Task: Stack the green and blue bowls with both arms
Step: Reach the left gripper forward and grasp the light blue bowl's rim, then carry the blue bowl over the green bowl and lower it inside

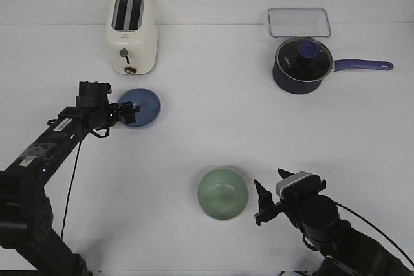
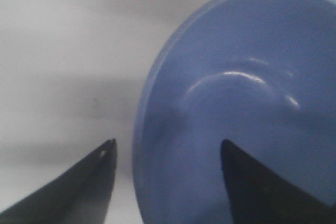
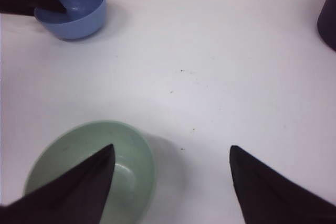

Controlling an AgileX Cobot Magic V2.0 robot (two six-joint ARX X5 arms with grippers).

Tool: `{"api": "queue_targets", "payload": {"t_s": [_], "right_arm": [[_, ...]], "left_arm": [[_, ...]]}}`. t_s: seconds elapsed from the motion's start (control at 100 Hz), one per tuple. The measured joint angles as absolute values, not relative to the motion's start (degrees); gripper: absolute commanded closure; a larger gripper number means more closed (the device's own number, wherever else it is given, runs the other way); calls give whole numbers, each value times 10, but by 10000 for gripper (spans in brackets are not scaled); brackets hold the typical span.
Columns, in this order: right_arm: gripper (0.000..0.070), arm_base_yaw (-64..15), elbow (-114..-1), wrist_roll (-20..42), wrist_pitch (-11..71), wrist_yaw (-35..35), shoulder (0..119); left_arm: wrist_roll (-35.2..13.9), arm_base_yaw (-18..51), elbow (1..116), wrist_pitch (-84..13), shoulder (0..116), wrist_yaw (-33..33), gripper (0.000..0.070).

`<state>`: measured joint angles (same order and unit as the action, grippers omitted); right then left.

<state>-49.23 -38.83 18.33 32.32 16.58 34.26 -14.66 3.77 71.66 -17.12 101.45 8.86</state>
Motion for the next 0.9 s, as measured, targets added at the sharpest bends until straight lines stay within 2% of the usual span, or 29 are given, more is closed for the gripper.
{"api": "queue_targets", "payload": {"t_s": [0.02, 0.12, 0.29, 0.53, 0.67, 0.81, 0.9], "right_arm": [[244, -493, -388, 183, 323, 166, 343], [244, -492, -388, 183, 323, 166, 343], [244, -492, -388, 183, 323, 166, 343], [244, -493, -388, 183, 323, 177, 343], [244, -493, -388, 183, 323, 182, 343], [244, -493, -388, 183, 323, 182, 343], [244, -493, -388, 183, 323, 182, 343]], "left_arm": [[-146, 39, 717, -171, 1015, 87, 700], [-145, 44, 717, -167, 1015, 63, 688], [-138, 48, 717, -170, 995, 59, 689], [-124, 74, 716, -216, 842, 103, 690], [-123, 151, 701, -243, 778, 142, 689], [-134, 271, 657, -240, 767, 141, 690], [-143, 352, 635, -232, 783, 117, 690]]}}
